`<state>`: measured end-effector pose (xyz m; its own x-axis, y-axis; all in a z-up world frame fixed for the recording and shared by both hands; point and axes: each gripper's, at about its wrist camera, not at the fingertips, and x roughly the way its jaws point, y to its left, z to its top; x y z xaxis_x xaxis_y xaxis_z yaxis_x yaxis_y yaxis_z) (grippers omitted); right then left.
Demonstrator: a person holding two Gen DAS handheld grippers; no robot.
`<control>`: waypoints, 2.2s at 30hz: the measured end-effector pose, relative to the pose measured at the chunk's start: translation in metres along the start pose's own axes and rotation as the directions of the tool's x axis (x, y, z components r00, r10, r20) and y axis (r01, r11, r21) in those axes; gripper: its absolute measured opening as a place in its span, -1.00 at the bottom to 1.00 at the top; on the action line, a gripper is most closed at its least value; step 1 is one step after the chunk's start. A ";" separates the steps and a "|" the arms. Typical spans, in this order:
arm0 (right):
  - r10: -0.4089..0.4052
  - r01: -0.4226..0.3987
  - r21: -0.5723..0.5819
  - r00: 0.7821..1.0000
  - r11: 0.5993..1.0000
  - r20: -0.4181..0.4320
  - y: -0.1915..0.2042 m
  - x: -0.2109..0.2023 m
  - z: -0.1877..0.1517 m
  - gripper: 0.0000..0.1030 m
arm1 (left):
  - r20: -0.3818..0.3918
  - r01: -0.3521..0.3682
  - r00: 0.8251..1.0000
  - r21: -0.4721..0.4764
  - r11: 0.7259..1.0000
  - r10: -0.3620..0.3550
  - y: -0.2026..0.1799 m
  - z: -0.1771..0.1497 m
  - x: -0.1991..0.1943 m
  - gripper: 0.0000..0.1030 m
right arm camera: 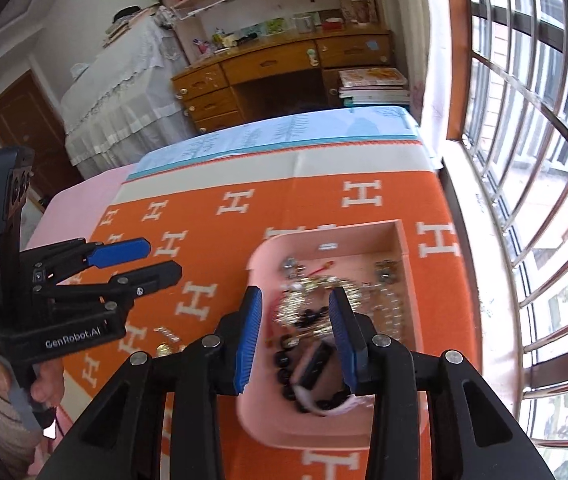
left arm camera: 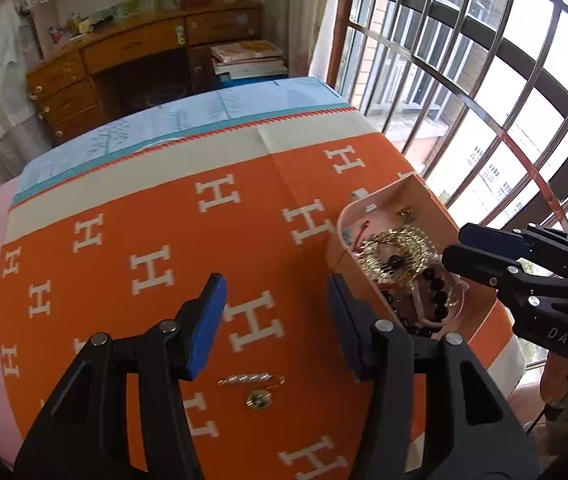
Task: Organize jewelry
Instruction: 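Withdraw both open grippers toward the pearl pin and coin pendant, then grasp the gold coin pendant with the left gripper while the right grasps the pearl safety pin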
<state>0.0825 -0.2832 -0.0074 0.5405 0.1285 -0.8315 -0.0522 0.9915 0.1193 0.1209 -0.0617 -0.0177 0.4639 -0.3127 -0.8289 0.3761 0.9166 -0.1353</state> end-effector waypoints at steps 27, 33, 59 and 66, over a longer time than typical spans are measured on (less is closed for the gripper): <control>0.198 -0.196 -0.033 0.979 0.980 0.055 0.073 0.060 -0.049 -0.31 | -0.068 -0.070 0.996 -0.049 0.996 0.066 0.013 -0.117 0.045 -0.05; 0.206 -0.206 -0.018 0.978 0.978 0.031 0.066 0.076 -0.051 -0.31 | -0.051 -0.074 0.996 -0.027 0.997 0.073 0.005 -0.115 0.047 -0.34; 0.139 -0.184 -0.369 0.980 0.911 -0.145 0.142 0.129 -0.052 -0.32 | 0.094 -0.126 0.983 -0.281 0.952 0.157 0.083 -0.151 -0.009 -0.68; 0.035 -0.113 -0.472 0.985 0.874 -0.171 0.158 0.151 -0.060 -0.59 | 0.096 -0.103 0.986 -0.296 0.950 0.137 0.088 -0.155 -0.008 -0.67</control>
<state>0.1054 -0.1060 -0.1468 0.3863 0.1649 -0.9075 -0.5034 0.8621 -0.0576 0.0261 0.0595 -0.1071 0.5860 -0.2069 -0.7834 0.0718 0.9763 -0.2042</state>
